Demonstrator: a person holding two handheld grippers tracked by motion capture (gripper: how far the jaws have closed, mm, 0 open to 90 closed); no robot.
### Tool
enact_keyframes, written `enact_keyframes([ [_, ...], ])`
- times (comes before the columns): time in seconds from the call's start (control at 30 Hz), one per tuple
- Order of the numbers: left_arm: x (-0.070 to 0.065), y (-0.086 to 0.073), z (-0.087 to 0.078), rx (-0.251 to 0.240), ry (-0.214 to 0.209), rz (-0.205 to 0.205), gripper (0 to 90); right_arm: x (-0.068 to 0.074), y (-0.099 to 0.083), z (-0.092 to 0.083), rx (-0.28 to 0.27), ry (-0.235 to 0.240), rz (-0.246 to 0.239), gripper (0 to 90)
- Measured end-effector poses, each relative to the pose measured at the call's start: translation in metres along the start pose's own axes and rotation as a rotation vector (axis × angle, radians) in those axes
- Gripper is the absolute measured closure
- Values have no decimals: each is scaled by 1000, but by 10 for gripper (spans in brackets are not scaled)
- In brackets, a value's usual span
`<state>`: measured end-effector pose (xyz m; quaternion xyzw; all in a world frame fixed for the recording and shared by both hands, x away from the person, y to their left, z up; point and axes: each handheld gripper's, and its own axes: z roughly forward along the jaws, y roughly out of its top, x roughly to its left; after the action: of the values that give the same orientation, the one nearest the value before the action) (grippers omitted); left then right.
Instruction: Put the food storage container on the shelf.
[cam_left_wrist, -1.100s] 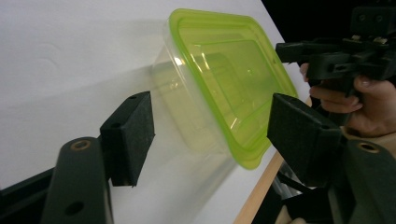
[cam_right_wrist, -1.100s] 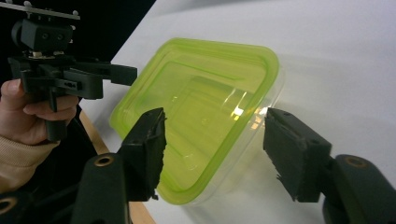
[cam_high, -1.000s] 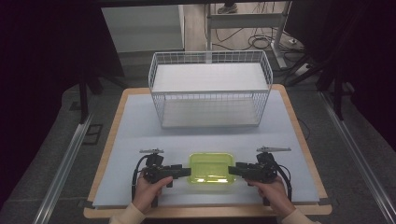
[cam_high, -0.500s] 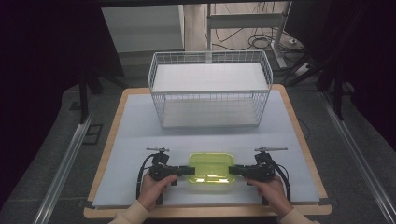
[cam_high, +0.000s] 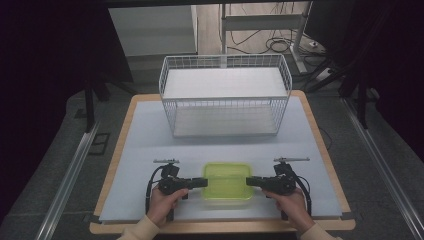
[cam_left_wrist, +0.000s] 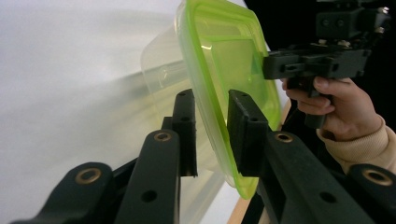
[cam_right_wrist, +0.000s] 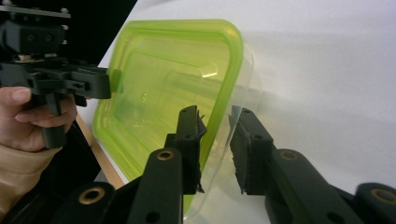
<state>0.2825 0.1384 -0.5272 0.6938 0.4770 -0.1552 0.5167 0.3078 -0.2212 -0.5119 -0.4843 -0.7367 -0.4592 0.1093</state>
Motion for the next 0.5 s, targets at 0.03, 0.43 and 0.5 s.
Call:
enact_keyframes([
  [0.03,-2,0,-1,-6,2,9,753,1,0,-1,-2,-3,-2,753],
  [0.43,-9,-2,-3,-19,1,27,817,2,3,-10,-25,8,-9,800],
  [0.5,-9,-2,-4,-20,-1,30,818,3,3,-11,-25,13,-11,800],
])
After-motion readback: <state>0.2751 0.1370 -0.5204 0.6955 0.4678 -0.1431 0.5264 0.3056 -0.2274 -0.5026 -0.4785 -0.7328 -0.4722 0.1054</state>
